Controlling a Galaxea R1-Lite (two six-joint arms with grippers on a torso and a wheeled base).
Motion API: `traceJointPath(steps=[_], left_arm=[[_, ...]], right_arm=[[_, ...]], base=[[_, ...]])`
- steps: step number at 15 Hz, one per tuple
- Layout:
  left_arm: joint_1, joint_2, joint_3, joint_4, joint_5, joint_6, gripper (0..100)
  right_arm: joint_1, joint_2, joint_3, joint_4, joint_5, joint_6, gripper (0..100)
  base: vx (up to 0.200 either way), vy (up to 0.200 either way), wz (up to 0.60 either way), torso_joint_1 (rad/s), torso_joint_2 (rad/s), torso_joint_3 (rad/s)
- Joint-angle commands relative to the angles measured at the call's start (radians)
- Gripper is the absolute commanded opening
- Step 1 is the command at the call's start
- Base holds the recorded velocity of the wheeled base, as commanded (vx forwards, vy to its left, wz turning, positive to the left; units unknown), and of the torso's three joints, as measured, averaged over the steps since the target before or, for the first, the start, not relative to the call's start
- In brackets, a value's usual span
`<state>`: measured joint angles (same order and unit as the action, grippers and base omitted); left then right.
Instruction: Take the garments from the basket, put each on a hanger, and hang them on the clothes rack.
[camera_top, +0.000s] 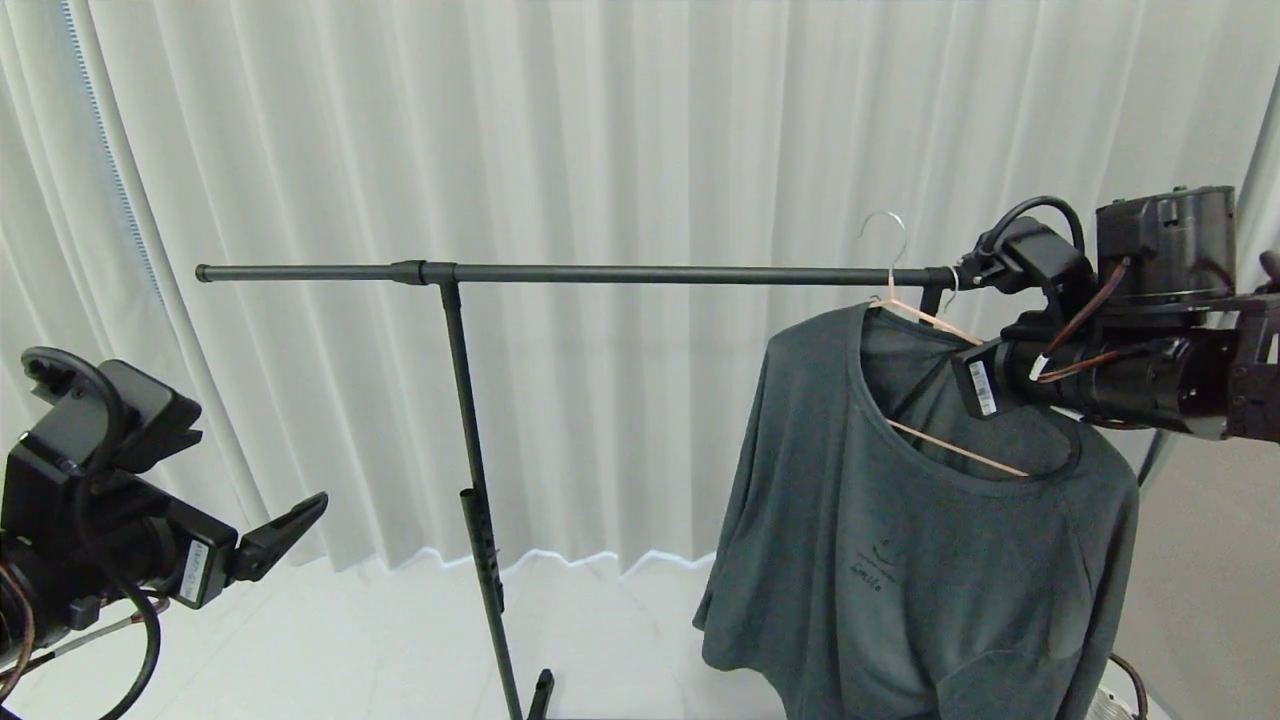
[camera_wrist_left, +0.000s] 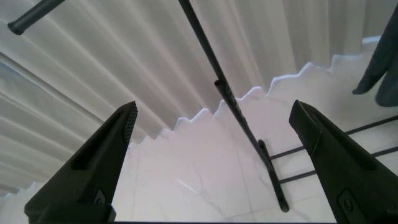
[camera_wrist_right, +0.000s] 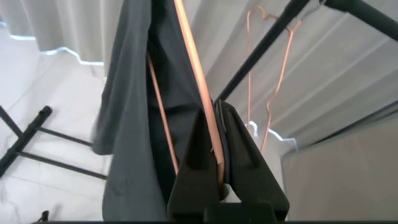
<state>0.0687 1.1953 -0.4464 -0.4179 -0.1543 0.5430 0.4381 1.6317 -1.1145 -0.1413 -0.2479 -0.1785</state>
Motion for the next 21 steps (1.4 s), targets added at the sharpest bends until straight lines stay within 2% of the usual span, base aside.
traceJointPath(steps=[1, 7, 11, 21], left_arm=[[-0.009, 0.001, 0.003, -0.001, 0.004, 0.000, 100], [-0.063, -0.005, 0.002, -0.001, 0.004, -0.001, 100], [-0.081, -0.005, 0.003, -0.001, 0.004, 0.000, 100], [-0.125, -0.006, 0.002, -0.001, 0.004, 0.002, 100]], right_arm=[[-0.001, 0.017, -0.015, -0.006, -0.001, 0.001, 0], [-0.002, 0.053, -0.016, -0.027, -0.004, 0.002, 0], [0.002, 0.097, -0.010, -0.034, -0.059, 0.030, 0], [0.011, 0.160, 0.001, -0.061, -0.065, 0.054, 0]], base=[[0.200, 0.000, 0.00, -0.007, 0.00, 0.002], [0.200, 0.000, 0.00, 0.004, 0.00, 0.002], [0.200, 0.000, 0.00, 0.004, 0.00, 0.001], [0.000, 0.000, 0.00, 0.000, 0.00, 0.000]])
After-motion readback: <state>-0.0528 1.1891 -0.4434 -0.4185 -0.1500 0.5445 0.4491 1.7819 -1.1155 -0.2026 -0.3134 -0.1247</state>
